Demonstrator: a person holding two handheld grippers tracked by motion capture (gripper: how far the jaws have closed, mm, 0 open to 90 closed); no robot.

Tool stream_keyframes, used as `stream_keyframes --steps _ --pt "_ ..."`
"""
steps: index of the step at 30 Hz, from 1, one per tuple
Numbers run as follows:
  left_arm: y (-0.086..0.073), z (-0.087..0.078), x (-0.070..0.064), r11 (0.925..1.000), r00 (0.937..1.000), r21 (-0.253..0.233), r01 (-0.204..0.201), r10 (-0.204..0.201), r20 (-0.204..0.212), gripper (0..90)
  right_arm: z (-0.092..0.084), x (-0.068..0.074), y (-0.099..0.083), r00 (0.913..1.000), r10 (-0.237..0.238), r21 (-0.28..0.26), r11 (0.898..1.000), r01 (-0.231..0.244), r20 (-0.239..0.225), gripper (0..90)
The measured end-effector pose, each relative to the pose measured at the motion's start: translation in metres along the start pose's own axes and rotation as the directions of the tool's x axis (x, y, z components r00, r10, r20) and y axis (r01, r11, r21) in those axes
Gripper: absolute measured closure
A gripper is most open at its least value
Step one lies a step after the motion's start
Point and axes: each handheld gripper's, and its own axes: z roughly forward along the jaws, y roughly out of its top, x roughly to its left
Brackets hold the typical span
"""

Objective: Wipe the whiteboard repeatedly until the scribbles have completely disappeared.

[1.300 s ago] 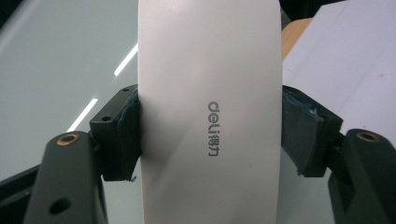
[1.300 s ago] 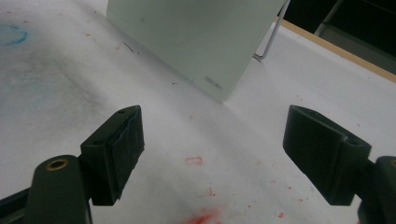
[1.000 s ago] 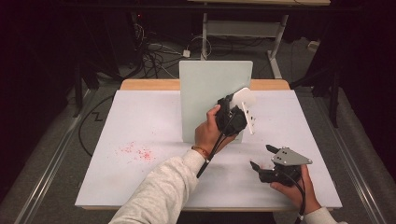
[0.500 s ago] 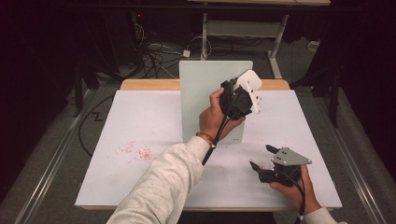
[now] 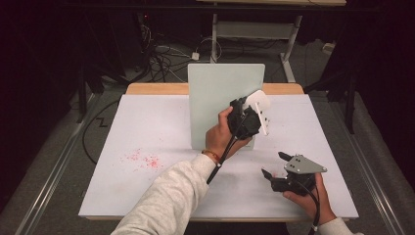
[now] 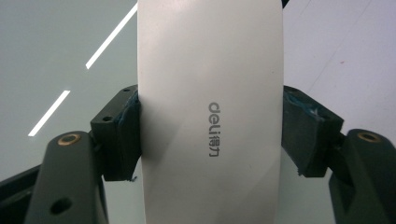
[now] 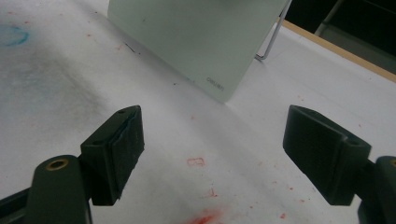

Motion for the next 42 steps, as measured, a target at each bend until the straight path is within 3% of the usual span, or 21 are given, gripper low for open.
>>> stream_keyframes --steps 8,13,16,18,22,23,26,27,29,35,42 --pt "0.008 -0.001 0.008 0.9998 0.9998 -0.004 0.017 -0.017 0.007 29.1 0.001 0.001 0.0 1.0 0.004 0.005 1.0 -0.004 -0.002 21.0" --pt "0.024 -0.003 0.026 0.9993 0.9993 -0.01 0.037 -0.037 -0.003 29.1 0.001 0.001 -0.001 1.0 0.0 0.007 1.0 0.0 -0.005 21.0" --pt "0.031 -0.004 0.04 0.9954 0.9956 -0.031 0.091 -0.092 -0.018 29.1 0.001 0.0 -0.001 1.0 0.003 0.008 1.0 -0.003 -0.006 21.0" --pt "0.035 -0.005 0.046 0.9952 0.9949 -0.031 0.092 -0.093 -0.037 29.1 0.001 0.0 -0.001 1.0 -0.001 0.007 1.0 0.001 -0.005 21.0" --pt "0.038 -0.002 0.042 0.9975 0.9966 -0.038 0.06 -0.062 -0.055 29.1 0.001 0.0 -0.001 1.0 -0.003 0.008 1.0 0.003 -0.008 21.0" --pt "0.038 -0.001 0.039 0.9969 0.9964 -0.032 0.072 -0.073 -0.043 29.1 0.001 0.0 -0.001 1.0 -0.003 0.008 1.0 0.003 -0.008 21.0" --pt "0.037 0.001 0.031 0.9981 0.9982 -0.028 0.055 -0.055 -0.025 29.1 0.001 0.0 -0.001 1.0 -0.002 0.008 1.0 0.002 -0.008 21.0" --pt "0.036 0.001 0.026 0.9994 0.9995 -0.02 0.026 -0.027 -0.019 29.1 0.001 0.001 -0.001 1.0 -0.002 0.007 1.0 0.002 -0.008 21.0" --pt "0.035 0.002 0.025 0.9995 0.9996 -0.02 0.024 -0.025 -0.012 29.1 0.001 0.0 -0.001 1.0 0.0 0.007 1.0 0.0 -0.007 21.0" --pt "0.016 0.001 0.012 1.0 0.9999 -0.005 0.001 -0.001 0.014 29.2 0.0 -0.001 -0.001 1.0 0.004 0.007 1.0 -0.004 -0.002 21.0" --pt "0.012 0.0 0.006 0.9999 0.9992 0.009 -0.007 0.007 0.04 29.2 0.001 0.0 0.0 1.0 -0.005 0.008 1.0 0.005 -0.003 21.0"
